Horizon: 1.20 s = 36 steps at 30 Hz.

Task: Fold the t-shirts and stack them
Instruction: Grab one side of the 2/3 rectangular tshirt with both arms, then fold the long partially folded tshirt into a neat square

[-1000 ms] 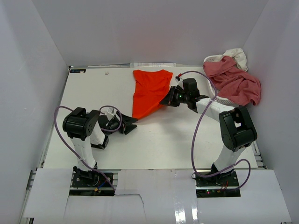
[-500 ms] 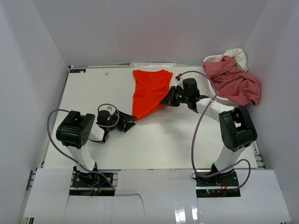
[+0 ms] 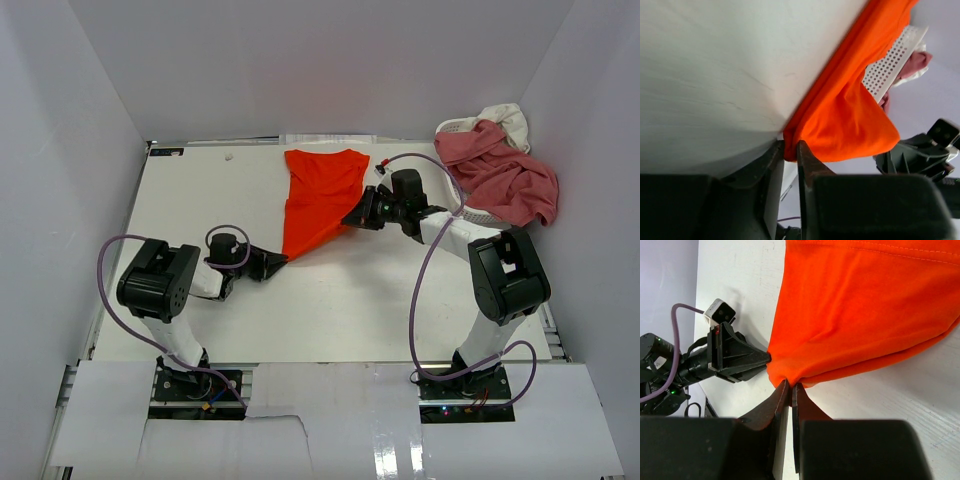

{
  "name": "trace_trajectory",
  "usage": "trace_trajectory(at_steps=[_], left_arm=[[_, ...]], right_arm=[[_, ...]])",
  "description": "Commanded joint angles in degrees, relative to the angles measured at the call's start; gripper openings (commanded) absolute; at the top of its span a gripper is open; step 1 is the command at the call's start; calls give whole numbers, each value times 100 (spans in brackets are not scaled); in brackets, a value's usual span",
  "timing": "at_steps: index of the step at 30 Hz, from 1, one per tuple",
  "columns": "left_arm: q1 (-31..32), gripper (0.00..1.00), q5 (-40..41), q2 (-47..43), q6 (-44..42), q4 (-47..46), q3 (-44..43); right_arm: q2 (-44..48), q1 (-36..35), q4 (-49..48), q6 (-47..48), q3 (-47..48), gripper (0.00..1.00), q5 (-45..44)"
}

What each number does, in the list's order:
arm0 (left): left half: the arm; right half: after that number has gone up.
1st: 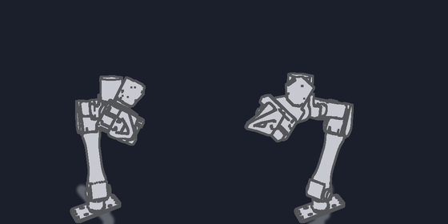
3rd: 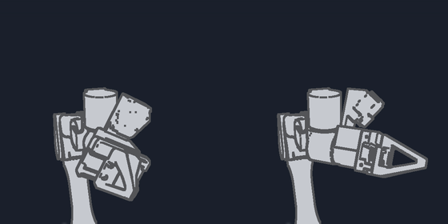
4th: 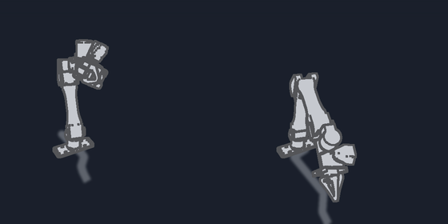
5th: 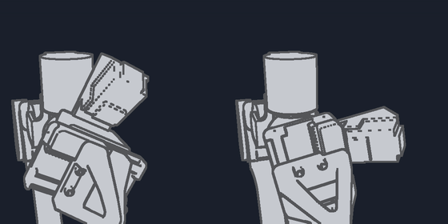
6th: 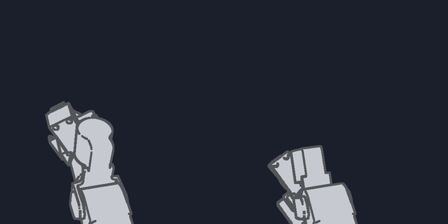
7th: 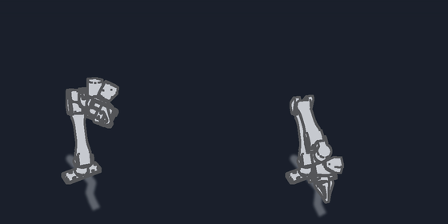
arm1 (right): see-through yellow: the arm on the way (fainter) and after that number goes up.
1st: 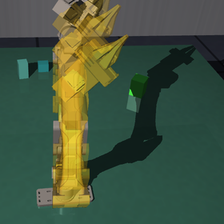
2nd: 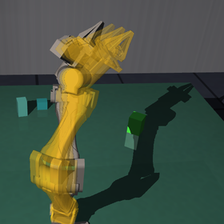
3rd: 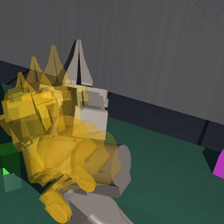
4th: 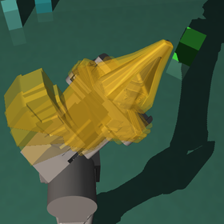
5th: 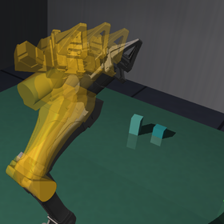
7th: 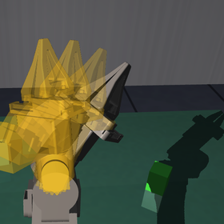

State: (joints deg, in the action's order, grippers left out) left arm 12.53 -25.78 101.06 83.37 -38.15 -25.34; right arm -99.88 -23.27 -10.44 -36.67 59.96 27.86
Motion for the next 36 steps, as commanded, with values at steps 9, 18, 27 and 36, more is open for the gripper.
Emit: trace_trajectory(at_steps=[9, 18, 27, 36], left_arm=[[-32, 6, 854, -33, -470, 1169, -5], [73, 0, 1101, -779, -1709, 2178, -497], [390, 0, 1603, -1720, -2843, 3595, -815], [1242, 0, 1822, -3222, -2950, 4667, -437]], right_arm=[[521, 33, -257, 63, -423, 8, 53], [1136, 15, -354, 1, -1452, 8, -43], [1576, -99, -284, 89, -2348, 8, -70], [2384, -442, -266, -25, -3578, 8, -237]])
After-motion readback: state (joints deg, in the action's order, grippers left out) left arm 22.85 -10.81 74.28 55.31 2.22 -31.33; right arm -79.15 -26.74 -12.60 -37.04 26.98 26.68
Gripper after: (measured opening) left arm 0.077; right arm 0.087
